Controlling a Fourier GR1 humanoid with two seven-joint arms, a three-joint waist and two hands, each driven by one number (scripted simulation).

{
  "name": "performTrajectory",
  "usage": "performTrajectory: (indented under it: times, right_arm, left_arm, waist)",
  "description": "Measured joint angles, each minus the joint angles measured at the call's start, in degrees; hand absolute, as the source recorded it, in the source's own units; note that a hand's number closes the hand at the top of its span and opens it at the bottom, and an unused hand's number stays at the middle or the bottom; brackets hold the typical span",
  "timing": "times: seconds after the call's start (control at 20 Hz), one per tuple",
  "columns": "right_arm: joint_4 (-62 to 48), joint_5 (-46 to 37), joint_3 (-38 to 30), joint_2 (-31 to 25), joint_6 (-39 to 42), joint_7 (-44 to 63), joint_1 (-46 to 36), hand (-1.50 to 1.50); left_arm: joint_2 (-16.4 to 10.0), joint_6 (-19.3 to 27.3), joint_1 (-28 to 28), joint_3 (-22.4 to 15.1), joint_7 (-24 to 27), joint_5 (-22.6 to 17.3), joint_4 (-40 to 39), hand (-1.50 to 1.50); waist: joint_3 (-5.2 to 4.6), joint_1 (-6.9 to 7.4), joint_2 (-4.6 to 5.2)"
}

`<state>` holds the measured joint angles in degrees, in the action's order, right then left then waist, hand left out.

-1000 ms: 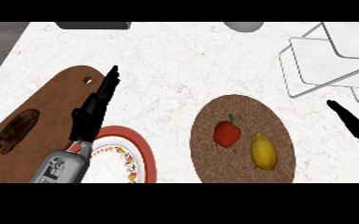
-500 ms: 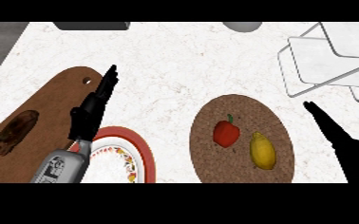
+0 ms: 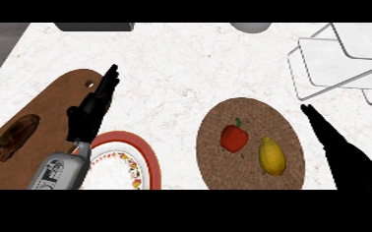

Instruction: Pick the lemon from the placemat and place it in the tiered shelf

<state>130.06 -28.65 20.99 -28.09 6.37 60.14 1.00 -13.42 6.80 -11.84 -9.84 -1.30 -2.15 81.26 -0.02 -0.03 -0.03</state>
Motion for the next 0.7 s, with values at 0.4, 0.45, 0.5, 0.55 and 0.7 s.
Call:
performTrajectory:
  times: [0.4,0.45,0.5,0.55,0.7]
  right_arm:
    - [-4.17,-3.06,-0.35,4.64,2.01,-0.77,-0.66,-1.5]
    - [-4.51,-3.66,-0.32,5.16,2.11,-0.96,-0.24,-1.5]
    - [-5.04,-4.21,-0.53,5.6,2.21,-1.41,0.21,-1.5]
    - [-4.39,-4.66,-0.37,6.01,2.5,-1.33,0.72,-1.5]
    - [-6.66,-6.06,-0.45,7.64,3.12,-2.11,0.16,-1.5]
  left_arm:
    - [1.64,-0.71,1.1,0.65,-0.98,2.06,1.62,0.0]
    - [1.91,-0.76,1.4,0.6,-1.01,2.41,1.81,0.0]
    - [2.15,-0.92,1.08,0.98,-0.79,2.59,1.28,0.0]
    - [2.38,-1.05,1.39,0.8,-1.53,2.81,2.34,0.0]
    - [2.98,-1.1,1.3,0.95,-2.74,3.73,3.54,0.0]
  waist:
    - [0.0,0.08,0.0]
    - [0.01,0.05,0.0]
    - [0.01,0.01,0.0]
    - [0.02,0.0,0.0]
    - [0.02,0.02,-0.01]
